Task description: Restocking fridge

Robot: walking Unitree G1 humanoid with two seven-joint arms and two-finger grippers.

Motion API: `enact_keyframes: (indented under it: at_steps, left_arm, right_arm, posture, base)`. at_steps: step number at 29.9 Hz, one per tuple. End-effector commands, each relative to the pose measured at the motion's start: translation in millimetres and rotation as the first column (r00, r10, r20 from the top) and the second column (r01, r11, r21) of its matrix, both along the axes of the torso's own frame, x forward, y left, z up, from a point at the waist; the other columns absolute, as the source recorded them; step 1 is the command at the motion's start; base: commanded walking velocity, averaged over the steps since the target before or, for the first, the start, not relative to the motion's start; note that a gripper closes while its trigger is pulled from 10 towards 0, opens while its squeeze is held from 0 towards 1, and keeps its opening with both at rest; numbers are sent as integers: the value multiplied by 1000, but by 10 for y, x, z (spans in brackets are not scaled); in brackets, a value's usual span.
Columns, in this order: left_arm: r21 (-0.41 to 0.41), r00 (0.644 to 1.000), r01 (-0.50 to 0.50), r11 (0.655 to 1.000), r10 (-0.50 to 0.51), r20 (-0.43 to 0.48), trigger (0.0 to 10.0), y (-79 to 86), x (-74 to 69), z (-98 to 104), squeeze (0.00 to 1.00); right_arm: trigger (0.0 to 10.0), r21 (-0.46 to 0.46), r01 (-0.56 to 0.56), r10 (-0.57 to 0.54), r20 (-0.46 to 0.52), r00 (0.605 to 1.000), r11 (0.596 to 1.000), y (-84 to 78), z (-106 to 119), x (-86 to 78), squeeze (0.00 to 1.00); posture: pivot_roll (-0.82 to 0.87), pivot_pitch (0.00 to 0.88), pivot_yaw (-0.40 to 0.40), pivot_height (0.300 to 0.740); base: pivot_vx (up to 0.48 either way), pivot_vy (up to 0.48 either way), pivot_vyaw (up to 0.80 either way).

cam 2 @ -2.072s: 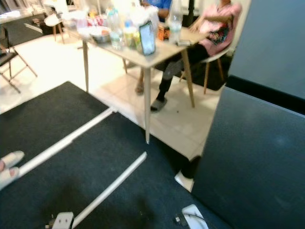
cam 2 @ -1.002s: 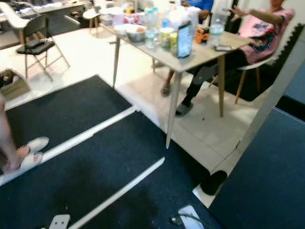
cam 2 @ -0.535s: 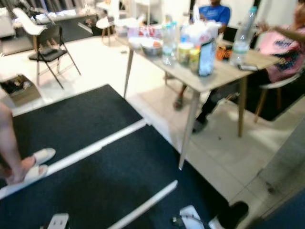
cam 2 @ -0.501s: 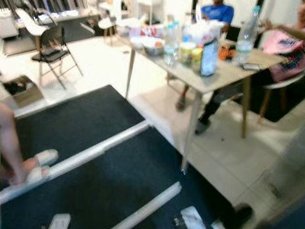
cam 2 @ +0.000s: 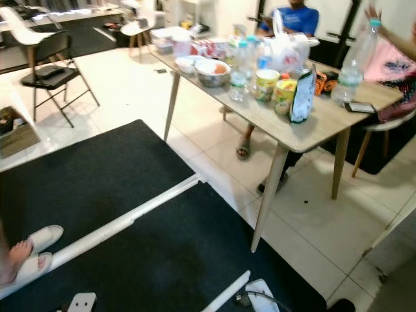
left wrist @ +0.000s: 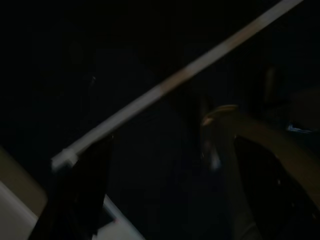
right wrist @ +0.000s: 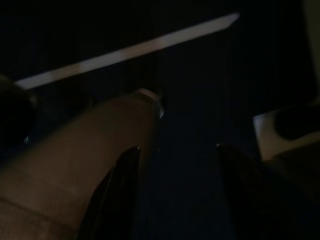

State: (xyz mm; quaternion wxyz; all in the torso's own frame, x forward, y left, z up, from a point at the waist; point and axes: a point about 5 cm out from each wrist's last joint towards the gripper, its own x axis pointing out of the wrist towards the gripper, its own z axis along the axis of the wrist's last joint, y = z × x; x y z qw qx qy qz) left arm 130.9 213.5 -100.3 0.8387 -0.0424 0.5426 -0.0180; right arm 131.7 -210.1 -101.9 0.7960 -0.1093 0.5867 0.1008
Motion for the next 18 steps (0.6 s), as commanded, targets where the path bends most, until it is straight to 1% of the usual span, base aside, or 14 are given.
enact_keyframes:
  at_steps: [1,12,18]
  left_arm:
    - [8,1000,1,1000,-1,-11,10000,25,-50,-11,0]
    - [8,1000,0,1000,0,-10,10000,27,-44,-9,0]
    - [5,1000,-1,1000,1,-8,10000,25,-40,-8,0]
  right_arm:
    - [10000,4,6,-6,20,1000,1000,15,18,62,0]
    - [10000,1,6,-6,19,1000,1000,13,20,68,0]
    - [10000,-7,-3,3,5,1000,1000,7,19,63,0]
  posture:
    - [-14,0,70,740]
    - [-13,0,68,740]
    - [-14,0,68,740]
  base:
    - [480,0,0]
    - [480,0,0]
    - [480,0,-761]
